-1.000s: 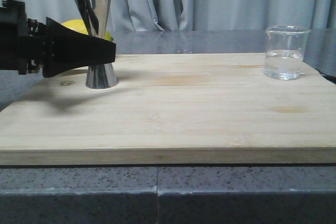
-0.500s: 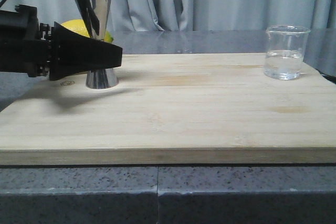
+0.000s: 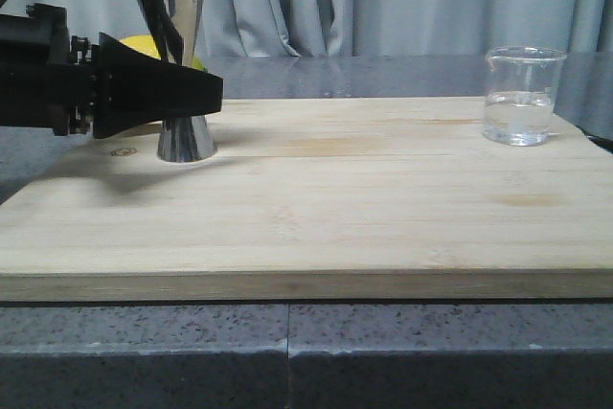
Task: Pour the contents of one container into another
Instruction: 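Close the left gripper around the jigger's narrow waist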
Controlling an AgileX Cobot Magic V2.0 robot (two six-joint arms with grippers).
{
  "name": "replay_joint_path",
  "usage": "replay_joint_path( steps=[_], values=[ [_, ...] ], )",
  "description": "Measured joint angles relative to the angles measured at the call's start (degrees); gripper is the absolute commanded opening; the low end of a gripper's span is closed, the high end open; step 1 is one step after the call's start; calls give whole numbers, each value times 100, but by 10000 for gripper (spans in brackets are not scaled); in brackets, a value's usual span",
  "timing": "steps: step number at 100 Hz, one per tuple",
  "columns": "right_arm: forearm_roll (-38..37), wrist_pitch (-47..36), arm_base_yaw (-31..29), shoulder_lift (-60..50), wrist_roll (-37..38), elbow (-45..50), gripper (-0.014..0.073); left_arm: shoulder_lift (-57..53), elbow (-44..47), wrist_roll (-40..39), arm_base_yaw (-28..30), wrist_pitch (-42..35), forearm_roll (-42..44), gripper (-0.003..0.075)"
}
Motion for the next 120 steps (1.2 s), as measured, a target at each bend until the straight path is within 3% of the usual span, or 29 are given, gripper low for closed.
replay_joint_path(
  steps=[25,66,120],
  values=[
    [-8,-98,0,0,0,0,655,0,0,0,0,0,-10,360],
    [-8,-124,0,0,0,0,655,0,0,0,0,0,-10,282],
    [-8,-133,0,0,0,0,655,0,-10,0,0,-36,-43,122]
  ],
)
